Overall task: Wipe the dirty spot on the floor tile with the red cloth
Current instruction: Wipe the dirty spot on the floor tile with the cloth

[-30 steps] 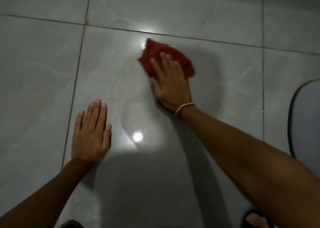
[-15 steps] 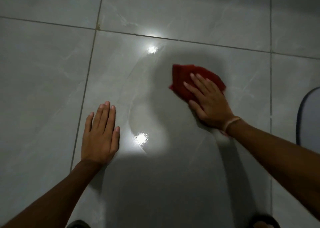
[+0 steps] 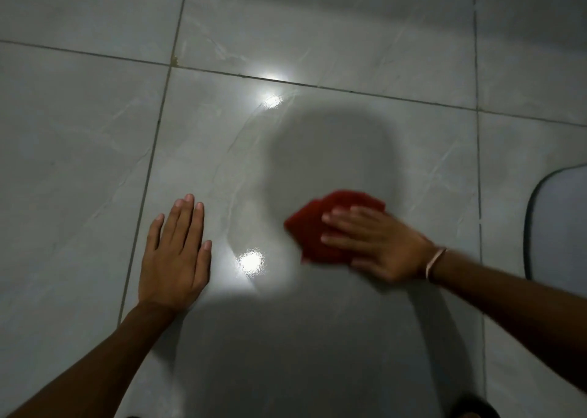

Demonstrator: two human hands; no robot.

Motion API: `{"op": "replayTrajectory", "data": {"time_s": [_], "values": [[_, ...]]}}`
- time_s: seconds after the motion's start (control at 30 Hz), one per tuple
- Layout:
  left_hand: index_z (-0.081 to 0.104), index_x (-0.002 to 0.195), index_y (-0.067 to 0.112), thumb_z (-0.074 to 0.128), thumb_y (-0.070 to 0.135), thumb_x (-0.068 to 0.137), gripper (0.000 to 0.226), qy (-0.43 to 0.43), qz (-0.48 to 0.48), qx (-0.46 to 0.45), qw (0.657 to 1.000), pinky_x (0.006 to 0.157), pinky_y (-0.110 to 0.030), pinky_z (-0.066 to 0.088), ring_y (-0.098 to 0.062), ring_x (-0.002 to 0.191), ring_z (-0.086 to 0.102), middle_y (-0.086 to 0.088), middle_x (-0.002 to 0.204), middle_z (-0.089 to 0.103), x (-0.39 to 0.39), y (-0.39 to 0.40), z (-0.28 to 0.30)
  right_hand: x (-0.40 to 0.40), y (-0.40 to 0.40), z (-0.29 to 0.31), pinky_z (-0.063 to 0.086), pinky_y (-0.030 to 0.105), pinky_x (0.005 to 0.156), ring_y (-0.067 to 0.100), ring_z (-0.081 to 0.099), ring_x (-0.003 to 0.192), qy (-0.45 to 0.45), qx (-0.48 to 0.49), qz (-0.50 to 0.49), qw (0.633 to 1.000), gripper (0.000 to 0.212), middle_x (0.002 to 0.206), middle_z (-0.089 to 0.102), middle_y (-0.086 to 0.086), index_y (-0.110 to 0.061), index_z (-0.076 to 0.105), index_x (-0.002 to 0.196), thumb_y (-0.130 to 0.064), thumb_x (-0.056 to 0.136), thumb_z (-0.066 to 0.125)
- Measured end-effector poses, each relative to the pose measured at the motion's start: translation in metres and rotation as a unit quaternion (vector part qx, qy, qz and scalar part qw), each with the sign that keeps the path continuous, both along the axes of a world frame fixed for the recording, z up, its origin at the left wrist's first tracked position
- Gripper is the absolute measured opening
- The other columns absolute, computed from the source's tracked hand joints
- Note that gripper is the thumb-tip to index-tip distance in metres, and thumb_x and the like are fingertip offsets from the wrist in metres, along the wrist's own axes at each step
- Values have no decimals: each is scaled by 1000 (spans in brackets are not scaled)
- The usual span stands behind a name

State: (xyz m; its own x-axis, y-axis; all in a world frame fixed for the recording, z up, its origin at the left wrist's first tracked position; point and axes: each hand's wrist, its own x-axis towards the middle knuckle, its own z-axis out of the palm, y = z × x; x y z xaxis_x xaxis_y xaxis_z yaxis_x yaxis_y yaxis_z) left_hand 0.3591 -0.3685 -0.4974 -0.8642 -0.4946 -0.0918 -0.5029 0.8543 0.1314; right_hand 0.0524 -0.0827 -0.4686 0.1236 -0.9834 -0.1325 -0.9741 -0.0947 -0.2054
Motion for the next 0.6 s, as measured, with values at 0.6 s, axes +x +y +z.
{"op": "replayTrajectory", "data": {"time_s": [0.6], "values": [[17, 164, 2, 29, 33, 104, 68, -58, 18, 14, 998, 132, -50, 13, -33, 162, 16, -20, 174, 16, -7, 12, 22, 101, -48, -1, 23, 55, 132, 36, 27, 161, -76, -69, -416, 904, 62, 170, 33, 19, -12, 44, 158, -3, 98, 57]]}}
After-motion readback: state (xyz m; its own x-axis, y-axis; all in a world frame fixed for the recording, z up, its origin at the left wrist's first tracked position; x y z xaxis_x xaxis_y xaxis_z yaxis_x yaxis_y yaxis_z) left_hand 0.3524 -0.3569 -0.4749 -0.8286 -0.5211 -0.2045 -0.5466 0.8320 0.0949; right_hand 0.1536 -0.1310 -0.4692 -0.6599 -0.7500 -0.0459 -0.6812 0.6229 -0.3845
